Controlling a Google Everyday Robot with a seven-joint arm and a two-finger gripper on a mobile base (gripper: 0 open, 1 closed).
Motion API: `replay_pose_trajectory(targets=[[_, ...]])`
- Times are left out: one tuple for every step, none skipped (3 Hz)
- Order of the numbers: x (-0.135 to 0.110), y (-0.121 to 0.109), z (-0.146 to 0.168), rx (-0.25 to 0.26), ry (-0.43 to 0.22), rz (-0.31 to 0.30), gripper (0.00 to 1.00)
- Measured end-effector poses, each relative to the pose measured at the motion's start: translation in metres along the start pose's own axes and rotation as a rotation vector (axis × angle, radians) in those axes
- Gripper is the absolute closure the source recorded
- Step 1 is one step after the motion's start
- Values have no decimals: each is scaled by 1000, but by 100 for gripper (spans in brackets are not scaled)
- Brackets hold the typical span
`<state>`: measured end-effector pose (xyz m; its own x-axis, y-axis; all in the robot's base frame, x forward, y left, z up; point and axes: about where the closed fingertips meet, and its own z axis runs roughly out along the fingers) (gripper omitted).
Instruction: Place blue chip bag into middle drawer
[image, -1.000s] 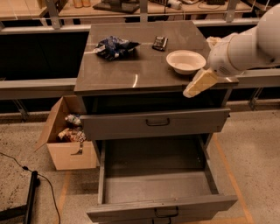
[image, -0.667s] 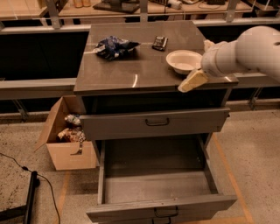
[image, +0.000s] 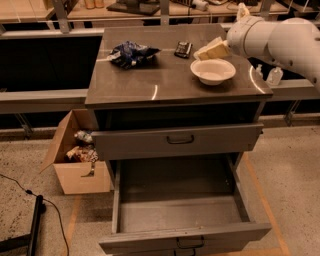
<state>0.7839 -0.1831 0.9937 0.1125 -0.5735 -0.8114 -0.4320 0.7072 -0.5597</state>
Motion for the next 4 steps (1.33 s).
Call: replay_pose_trajectory(targets=[[1, 1, 0, -1, 2, 0, 0], [-15, 10, 7, -45, -54, 20, 0], [-51, 41, 24, -171, -156, 80, 0], [-74, 67, 39, -264, -196, 99, 0]])
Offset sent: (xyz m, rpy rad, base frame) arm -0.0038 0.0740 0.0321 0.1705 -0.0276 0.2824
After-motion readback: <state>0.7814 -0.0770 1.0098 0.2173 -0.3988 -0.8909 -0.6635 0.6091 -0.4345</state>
